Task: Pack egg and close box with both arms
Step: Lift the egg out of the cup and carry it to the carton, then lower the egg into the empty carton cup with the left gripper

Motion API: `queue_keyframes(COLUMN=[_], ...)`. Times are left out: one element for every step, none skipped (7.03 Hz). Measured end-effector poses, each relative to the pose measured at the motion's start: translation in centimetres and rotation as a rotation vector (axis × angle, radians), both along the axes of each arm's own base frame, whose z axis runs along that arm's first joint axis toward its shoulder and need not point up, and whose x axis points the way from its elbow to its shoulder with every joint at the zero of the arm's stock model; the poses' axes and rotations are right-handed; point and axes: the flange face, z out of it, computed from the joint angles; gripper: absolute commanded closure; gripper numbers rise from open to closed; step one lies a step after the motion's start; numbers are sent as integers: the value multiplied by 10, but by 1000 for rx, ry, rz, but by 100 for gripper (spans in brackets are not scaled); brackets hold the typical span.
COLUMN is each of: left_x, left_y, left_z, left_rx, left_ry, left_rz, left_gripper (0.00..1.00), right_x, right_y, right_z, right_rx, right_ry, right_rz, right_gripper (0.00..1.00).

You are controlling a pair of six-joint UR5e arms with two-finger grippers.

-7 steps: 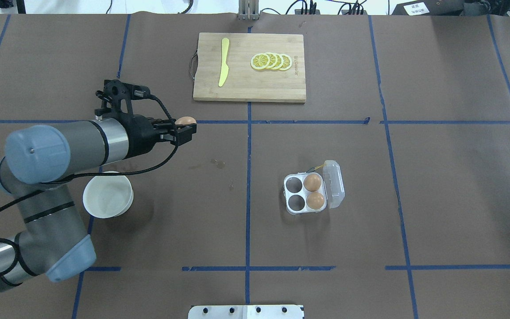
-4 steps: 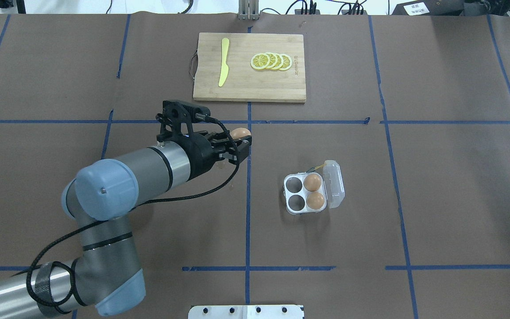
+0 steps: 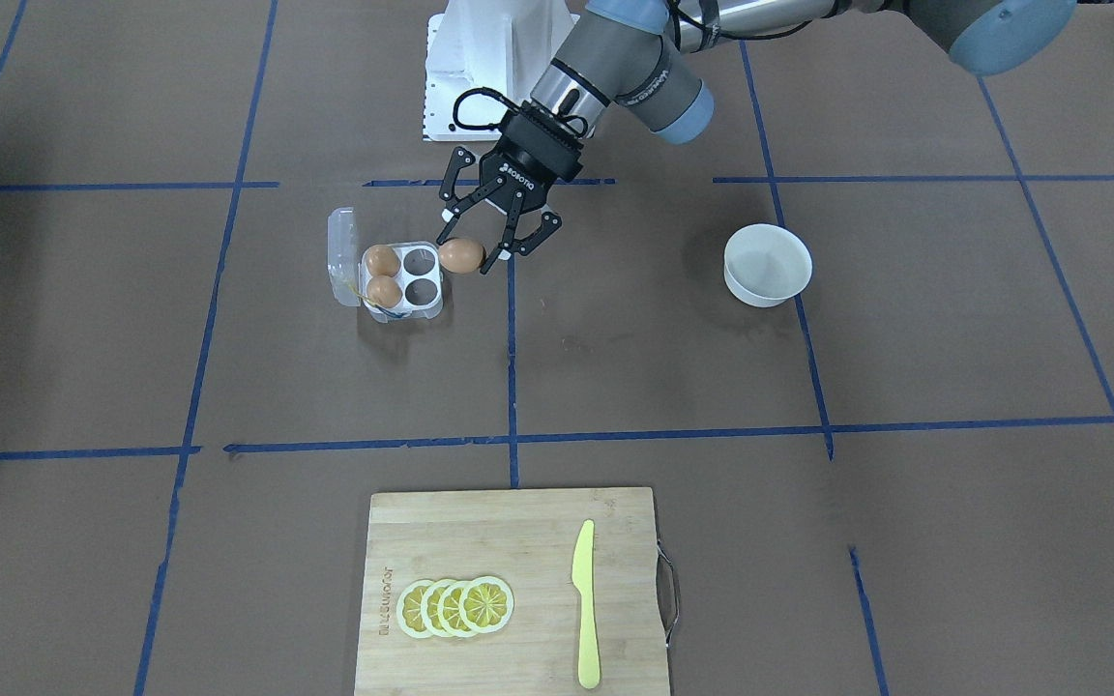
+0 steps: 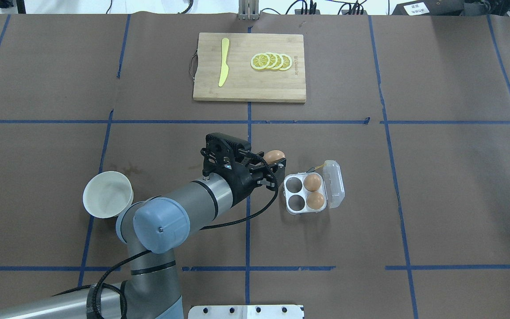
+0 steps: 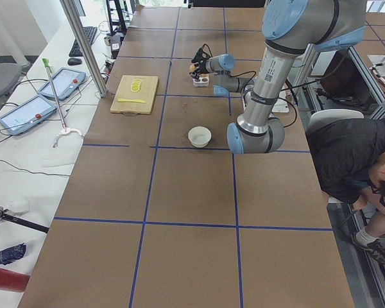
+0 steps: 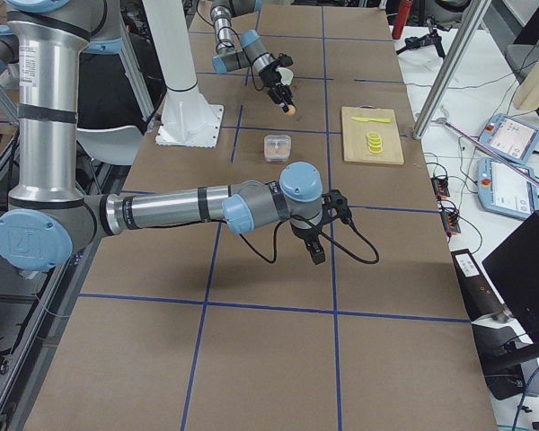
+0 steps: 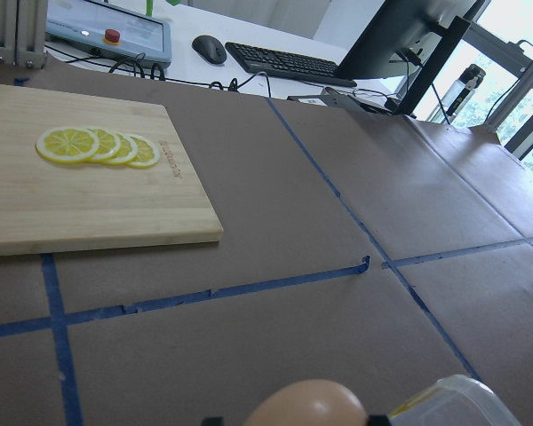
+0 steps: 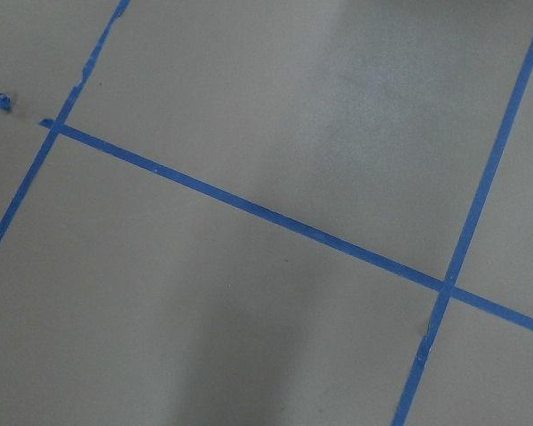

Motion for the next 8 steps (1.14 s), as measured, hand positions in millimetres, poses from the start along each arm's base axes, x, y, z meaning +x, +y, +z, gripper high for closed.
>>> queue_keyframes(left_x=[11,20,31,43,51,58,64,71], left_y=[7,15,20,24,28,34,37,38], left_z=[-1,-3,-4,-2,0,3,5,6], left_rx=[5,13,25,36,40,41,40,38], left_ry=[18,27,24,21,17,11,3,-4], left_rz=[10,16,21,28,36,45,51,55], left_gripper=[76,76,76,76,76,76,76,75], right_x=[0,0,0,0,0,0,1,1], right_y=[0,0,0,0,1,1,1,1], right_z=[0,0,1,1,1,1,1,1], right_rx=[0,-1,-1,-2,-2,-2,-2,-2], right_ry=[0,0,0,0,1,1,1,1], right_rz=[0,0,0,0,0,1,2,2], right_gripper=[0,0,0,0,0,0,0,0])
